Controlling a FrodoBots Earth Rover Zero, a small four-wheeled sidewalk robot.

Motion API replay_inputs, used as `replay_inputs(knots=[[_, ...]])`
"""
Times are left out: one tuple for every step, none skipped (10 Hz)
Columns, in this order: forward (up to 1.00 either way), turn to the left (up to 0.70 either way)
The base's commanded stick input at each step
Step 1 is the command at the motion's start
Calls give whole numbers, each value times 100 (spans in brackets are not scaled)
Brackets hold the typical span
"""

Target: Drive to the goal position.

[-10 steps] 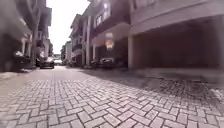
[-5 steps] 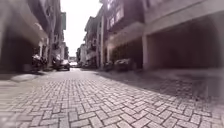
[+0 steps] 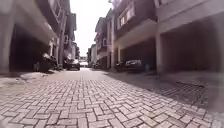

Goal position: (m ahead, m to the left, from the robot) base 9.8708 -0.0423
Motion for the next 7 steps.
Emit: replay_inputs(knots=[[85, 34], [82, 0], [82, 0], [83, 0], [84, 0], [85, -15], [85, -32]])
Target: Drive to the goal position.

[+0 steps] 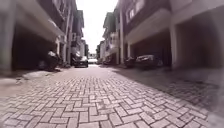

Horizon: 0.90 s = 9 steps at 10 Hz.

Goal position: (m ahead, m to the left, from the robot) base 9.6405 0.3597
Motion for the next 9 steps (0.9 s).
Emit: replay_inputs(knots=[[85, 0], [85, -7], [85, -27], [85, -19], [85, 0], [85, 0], [85, -28], [85, -23], [85, -7]])
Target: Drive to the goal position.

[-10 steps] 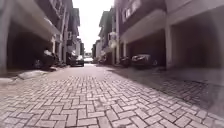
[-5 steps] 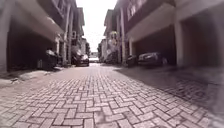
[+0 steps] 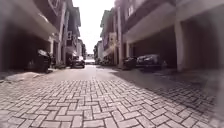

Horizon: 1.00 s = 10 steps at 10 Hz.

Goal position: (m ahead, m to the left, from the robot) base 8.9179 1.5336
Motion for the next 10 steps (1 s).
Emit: replay_inputs(knots=[[85, 0], [85, 0], [85, 0], [85, 0], [85, 0], [85, 0], [85, 0], [85, 0], [85, 0], [85, 0]])
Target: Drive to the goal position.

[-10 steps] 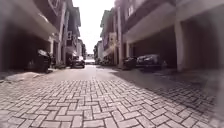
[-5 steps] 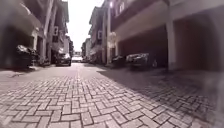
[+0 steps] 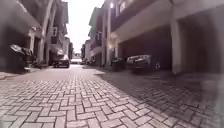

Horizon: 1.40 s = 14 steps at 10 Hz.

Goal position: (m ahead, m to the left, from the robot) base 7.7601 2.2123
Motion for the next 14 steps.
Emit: replay_inputs(knots=[[85, 0], [85, 0], [85, 22], [85, 34], [85, 34], [85, 12], [85, 0], [85, 0], [85, 0], [85, 13], [85, 26], [85, 7], [85, 0], [85, 0]])
